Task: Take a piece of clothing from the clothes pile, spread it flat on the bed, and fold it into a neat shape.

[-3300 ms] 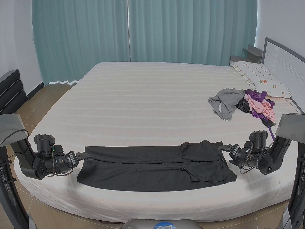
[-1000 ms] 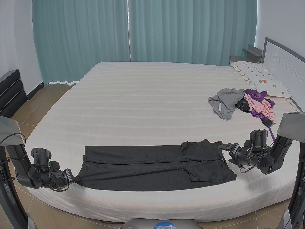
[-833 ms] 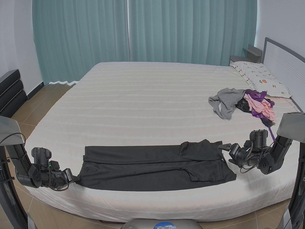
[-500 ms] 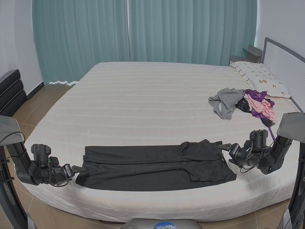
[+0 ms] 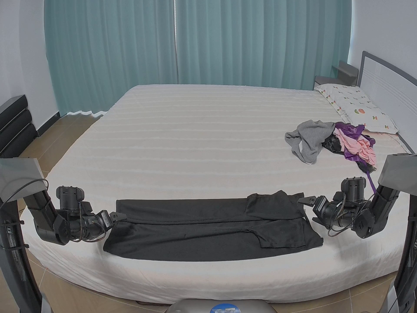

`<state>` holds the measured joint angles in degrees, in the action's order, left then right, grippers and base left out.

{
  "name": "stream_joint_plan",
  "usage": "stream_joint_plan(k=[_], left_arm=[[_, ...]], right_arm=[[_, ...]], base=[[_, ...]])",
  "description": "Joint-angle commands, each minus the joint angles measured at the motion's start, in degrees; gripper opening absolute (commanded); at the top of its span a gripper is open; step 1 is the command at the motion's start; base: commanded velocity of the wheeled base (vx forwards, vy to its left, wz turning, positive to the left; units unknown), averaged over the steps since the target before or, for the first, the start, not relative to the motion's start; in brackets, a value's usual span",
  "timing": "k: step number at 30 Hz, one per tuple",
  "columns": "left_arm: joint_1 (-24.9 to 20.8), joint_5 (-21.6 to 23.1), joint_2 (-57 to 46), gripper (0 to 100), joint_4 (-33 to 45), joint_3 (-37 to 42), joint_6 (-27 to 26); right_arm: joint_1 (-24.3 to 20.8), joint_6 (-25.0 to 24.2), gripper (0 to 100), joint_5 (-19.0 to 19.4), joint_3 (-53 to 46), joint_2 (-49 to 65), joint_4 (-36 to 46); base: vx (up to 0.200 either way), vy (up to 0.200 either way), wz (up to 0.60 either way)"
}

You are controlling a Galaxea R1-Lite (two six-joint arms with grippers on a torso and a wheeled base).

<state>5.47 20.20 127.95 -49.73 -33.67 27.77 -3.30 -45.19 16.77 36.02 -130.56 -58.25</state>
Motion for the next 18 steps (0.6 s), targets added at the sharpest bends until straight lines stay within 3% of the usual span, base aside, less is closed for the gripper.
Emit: stream_joint_plan(k=[1,5,6,12,18], left_arm=[[-1.43,-1.04,3.18,100,-1.60,-0.78,-0.08],[-1.69,-1.22,3.53,100,-2.22,-0.78,-0.08],[-1.69,-1.30,3.53,0,-2.22,-0.61,-0.17],[-0.73,-5.08,3.44,0,-2.31,-0.08,-0.08],[-0.11,-5.52,3.27,0,-2.31,-0.08,0.27]], right_arm=[[-0.12,0.01,100,0.01,0.10,-0.22,-0.02],[-0.12,0.01,100,0.01,0.10,-0.31,-0.02],[-0.12,0.01,100,0.01,0.10,-0.31,-0.02],[0.05,0.01,100,0.01,-0.16,0.31,-0.02],[-0.04,0.10,100,0.10,-0.69,0.40,-0.02]], base=[[0.000,0.000,0.00],[0.000,0.000,0.00],[0.000,0.000,0.00],[0.000,0.000,0.00],[0.000,0.000,0.00]])
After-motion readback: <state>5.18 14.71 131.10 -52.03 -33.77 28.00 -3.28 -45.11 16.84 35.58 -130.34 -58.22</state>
